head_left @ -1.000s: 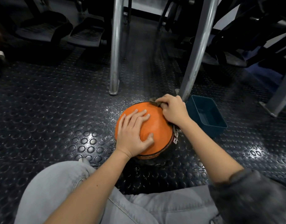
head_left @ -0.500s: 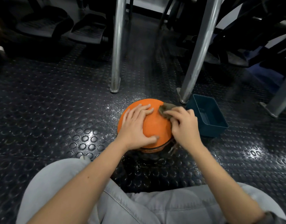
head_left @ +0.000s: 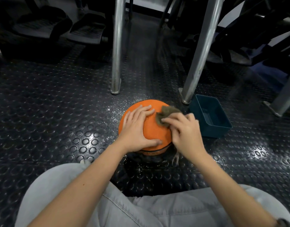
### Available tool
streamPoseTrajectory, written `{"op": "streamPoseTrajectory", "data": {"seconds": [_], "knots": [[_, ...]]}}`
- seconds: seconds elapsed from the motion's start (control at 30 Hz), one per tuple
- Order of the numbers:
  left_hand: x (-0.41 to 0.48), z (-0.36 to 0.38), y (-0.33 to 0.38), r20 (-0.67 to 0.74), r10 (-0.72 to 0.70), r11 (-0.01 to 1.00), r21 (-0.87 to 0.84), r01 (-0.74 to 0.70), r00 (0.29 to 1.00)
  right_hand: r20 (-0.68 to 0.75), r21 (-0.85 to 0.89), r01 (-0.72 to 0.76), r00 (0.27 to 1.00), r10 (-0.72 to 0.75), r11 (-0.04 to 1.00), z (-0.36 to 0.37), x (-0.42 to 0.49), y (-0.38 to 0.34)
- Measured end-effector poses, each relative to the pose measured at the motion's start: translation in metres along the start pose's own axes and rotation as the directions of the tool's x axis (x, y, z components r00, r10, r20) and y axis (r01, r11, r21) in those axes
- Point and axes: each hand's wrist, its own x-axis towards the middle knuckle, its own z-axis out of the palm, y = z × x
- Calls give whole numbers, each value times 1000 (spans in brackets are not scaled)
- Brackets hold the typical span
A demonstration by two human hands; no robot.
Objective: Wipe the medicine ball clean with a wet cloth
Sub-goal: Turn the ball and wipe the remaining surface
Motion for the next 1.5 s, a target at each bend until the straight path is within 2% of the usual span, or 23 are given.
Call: {"op": "streamPoseTrajectory", "data": {"seconds": [0.1, 0.17, 0.27, 0.37, 0.43, 0.5, 0.6, 0.67, 0.73, 0.8, 0.9, 0.93, 0.97, 1.03, 1.1, 1.17, 1.3, 1.37, 1.43, 1.47, 1.5], "knots": [[4, 0, 6, 49, -16, 1000, 20, 15, 999, 83, 91, -244, 968, 237, 965, 7, 39, 26], [4, 0, 6, 38, -42, 999, 23, 41, 998, 87, 97, -292, 955, 284, 951, 10, 41, 22], [3, 2, 2, -42, -44, 999, 5, 44, 998, -48, 67, -182, 982, 185, 981, 8, 12, -8], [2, 5, 1, -81, -44, 999, -12, 43, 996, -61, 18, 57, 997, -56, 998, 8, -18, -27], [2, 5, 3, -67, -36, 999, -4, 36, 997, -51, 7, 78, 996, -77, 997, 5, -11, -16], [4, 5, 4, -34, -28, 999, 26, 28, 999, -33, 39, -53, 998, 54, 998, 7, 10, 3], [5, 6, 4, -11, -27, 998, 53, 27, 1000, 73, 200, -310, 951, 301, 929, 14, 47, 32], [5, 6, 4, -7, -36, 997, 67, 36, 999, 78, 200, -352, 936, 343, 914, 16, 49, 28], [3, 6, 4, -18, -48, 996, 77, 49, 999, 15, 106, -306, 952, 306, 946, 15, 33, 12], [1, 7, 4, -48, -48, 996, 73, 52, 998, -65, 108, -191, 978, 199, 975, 11, 8, -10], [0, 9, 4, -72, -52, 997, 50, 56, 996, -61, 91, 32, 998, -26, 995, 5, -18, -20], [0, 9, 4, -63, -45, 997, 52, 48, 997, -53, 79, 49, 998, -45, 996, 4, -15, -13], [0, 8, 5, -46, -38, 997, 60, 41, 998, -50, 78, 14, 999, -10, 997, 4, -8, -2], [1, 7, 6, -21, -34, 997, 72, 35, 999, -10, 120, -166, 986, 168, 979, 9, 16, 22], [1, 7, 6, -27, -41, 997, 61, 42, 999, 116, 236, -383, 924, 365, 893, 13, 42, 43], [1, 7, 6, -47, -52, 997, 56, 55, 998, 171, 263, -476, 879, 445, 840, 19, 53, 50], [1, 9, 4, -93, -61, 997, 32, 64, 994, 14, 142, -349, 936, 351, 926, 16, 28, 17], [1, 10, 4, -114, -61, 998, 22, 64, 992, -55, 84, -156, 985, 161, 984, 10, 8, -9], [2, 11, 5, -124, -62, 998, 22, 65, 990, -53, 9, 68, 996, -68, 998, 6, -7, -23], [2, 11, 6, -112, -59, 998, 23, 62, 992, -42, -15, 125, 991, -126, 992, 4, -6, -22], [3, 10, 8, -88, -54, 998, 23, 56, 995, -26, -8, 121, 992, -121, 993, 3, -1, -16]]}}
